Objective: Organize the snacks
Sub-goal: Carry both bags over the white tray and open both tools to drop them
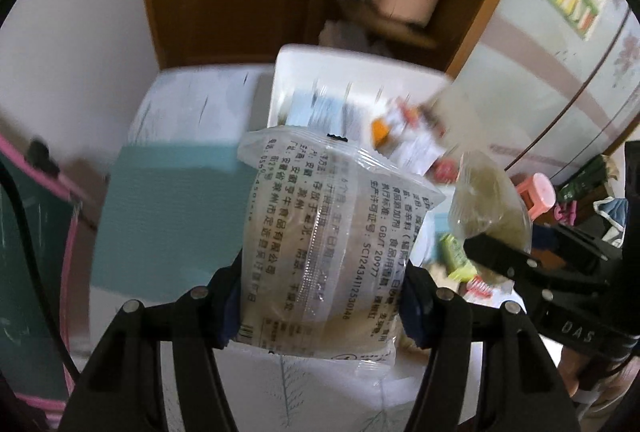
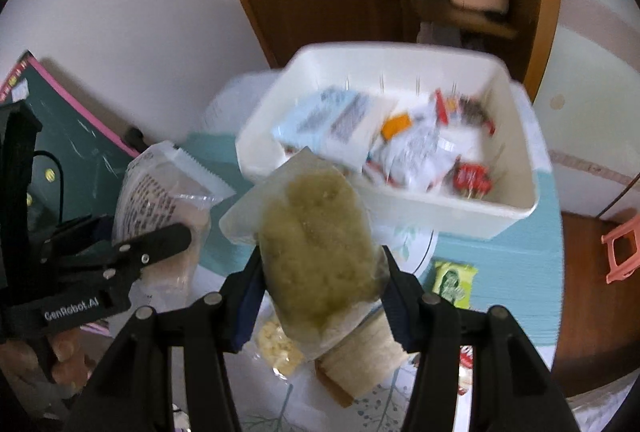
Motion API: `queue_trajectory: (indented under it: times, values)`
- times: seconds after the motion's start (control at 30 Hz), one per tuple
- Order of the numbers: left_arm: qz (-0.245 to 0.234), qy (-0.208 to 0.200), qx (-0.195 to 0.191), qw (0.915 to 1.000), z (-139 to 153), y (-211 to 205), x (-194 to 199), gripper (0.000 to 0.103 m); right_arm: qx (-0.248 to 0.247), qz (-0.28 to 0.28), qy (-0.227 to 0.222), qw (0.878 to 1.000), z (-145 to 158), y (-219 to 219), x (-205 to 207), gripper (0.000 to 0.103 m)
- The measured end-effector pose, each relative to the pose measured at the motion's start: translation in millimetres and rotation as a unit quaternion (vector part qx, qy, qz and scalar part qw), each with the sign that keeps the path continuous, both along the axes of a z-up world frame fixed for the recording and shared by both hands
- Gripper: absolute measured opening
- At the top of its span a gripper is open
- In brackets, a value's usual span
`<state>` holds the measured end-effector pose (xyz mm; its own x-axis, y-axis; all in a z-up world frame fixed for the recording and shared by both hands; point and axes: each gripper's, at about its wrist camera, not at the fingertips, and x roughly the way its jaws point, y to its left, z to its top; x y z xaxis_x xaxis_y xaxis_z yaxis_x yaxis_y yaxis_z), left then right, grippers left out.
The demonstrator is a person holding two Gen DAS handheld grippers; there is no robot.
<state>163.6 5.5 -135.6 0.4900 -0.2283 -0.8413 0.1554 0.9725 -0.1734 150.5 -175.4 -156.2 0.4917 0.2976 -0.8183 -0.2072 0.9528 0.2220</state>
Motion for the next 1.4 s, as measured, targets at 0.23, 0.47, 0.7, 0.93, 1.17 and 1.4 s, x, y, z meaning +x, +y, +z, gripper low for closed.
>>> queue_trajectory:
  times: [0.23, 0.47, 0.7, 0.93, 1.17, 1.4]
  values:
    - [-0.011, -0.060, -0.005, 0.9981, 67, -13, 29, 0.062, 0.008, -0.024, -0.071, 0.997, 67, -14, 6, 0.053]
    - [-0.011, -0.090, -0.005, 0.9959, 103, -26, 63, 0.062, 0.002, -0.069, -0.111, 0.991, 121, -34, 26, 0.054]
    - [-0.016, -0.108, 0.012, 0.9940, 114, -49, 95, 0.063, -0.006, -0.099, -0.140, 0.985, 148, -47, 54, 0.054]
    - [-0.016, -0.106, 0.031, 0.9938, 104, -64, 128, 0.063, -0.014, -0.119, -0.141, 0.983, 146, -52, 84, 0.054]
    - [-0.012, -0.090, 0.040, 0.9951, 85, -71, 149, 0.065, -0.024, -0.133, -0.123, 0.983, 127, -54, 109, 0.054]
    - [-0.003, -0.066, 0.029, 0.9974, 67, -69, 161, 0.087, -0.029, -0.139, -0.078, 0.987, 94, -56, 131, 0.060]
